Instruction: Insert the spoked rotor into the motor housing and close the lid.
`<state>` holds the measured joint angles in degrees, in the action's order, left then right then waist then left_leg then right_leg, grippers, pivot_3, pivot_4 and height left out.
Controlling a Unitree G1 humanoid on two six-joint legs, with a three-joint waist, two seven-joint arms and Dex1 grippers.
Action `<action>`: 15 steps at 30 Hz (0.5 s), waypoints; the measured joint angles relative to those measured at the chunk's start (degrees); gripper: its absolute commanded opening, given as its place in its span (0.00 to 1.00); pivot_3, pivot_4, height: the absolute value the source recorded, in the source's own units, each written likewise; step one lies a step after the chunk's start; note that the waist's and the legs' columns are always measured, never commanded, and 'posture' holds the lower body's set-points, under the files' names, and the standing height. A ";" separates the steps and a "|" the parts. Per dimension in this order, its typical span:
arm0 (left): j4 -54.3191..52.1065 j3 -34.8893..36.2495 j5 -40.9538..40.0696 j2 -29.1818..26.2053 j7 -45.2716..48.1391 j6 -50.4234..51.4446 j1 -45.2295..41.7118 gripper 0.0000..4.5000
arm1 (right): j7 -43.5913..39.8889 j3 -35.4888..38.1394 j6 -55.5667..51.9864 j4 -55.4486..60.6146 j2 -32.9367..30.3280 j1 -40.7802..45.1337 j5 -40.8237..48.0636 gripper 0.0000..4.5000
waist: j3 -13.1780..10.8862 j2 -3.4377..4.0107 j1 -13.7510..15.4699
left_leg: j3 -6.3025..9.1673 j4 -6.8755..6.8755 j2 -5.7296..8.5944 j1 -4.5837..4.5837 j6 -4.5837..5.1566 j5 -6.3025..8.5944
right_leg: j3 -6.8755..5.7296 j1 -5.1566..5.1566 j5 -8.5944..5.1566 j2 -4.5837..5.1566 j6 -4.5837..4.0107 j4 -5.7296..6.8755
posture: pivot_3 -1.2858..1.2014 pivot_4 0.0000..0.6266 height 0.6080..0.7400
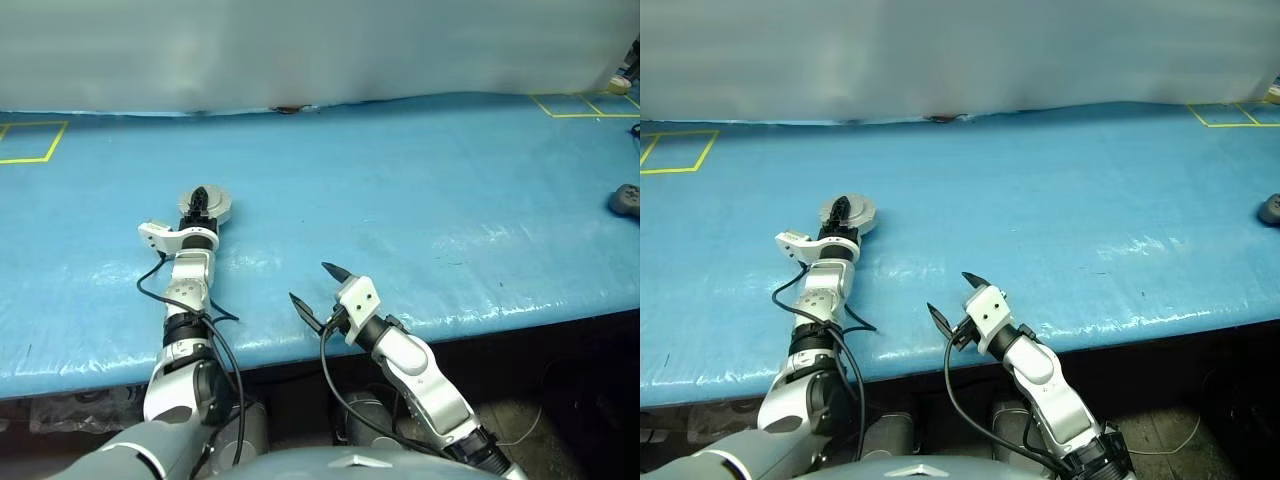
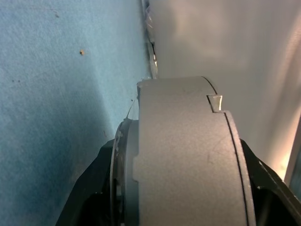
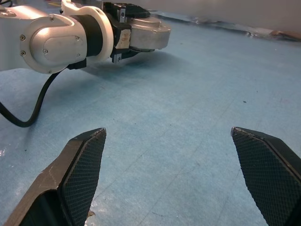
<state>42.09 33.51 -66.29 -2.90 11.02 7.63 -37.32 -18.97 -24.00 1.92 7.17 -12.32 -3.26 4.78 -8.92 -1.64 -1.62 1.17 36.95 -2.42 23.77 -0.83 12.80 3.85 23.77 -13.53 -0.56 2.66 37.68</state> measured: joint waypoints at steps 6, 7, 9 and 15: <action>11.25 2.41 4.52 -1.61 1.61 -2.21 -6.50 0.54 | -0.75 0.50 -0.14 -0.15 0.98 -0.52 -0.48 1.00 | -0.01 -0.01 0.04 | 0.01 -0.02 0.00 -0.01 0.00 0.00 | -0.02 0.00 0.08 0.00 0.14 0.01 | 0.52 0.24 1.00; 12.49 2.87 5.07 -1.93 1.71 -2.38 -7.33 0.54 | -0.83 0.53 -0.24 -0.16 1.12 -0.53 -0.52 1.00 | -0.01 -0.01 0.03 | 0.02 -0.01 0.00 -0.02 0.00 0.00 | -0.02 0.00 0.09 -0.01 0.15 0.02 | 0.52 0.24 1.00; 14.91 3.66 5.88 -2.29 1.91 -3.28 -8.71 0.54 | -1.09 0.60 -0.83 -0.22 1.37 -0.54 -0.55 1.00 | -0.01 -0.01 0.01 | 0.02 -0.01 0.00 -0.02 0.00 0.00 | -0.02 -0.01 0.09 0.00 0.16 0.03 | 0.52 0.24 1.00; 20.84 5.35 9.86 -3.93 0.29 -5.41 -12.62 0.75 | -2.08 0.37 -1.31 -1.21 2.28 -0.34 -1.48 1.00 | 0.00 0.00 -0.17 | 0.01 0.01 0.00 -0.19 -0.01 0.00 | -0.01 -0.13 0.11 0.00 0.18 0.11 | 0.52 0.24 1.00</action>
<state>62.92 38.86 -56.43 -6.83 11.31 2.22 -49.94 -21.05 -23.63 0.61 5.97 -10.05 -3.60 3.29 -8.92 -1.65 -1.79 1.18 36.96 -2.42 23.58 -0.84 12.80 3.85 23.64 -13.42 -0.56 2.84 37.79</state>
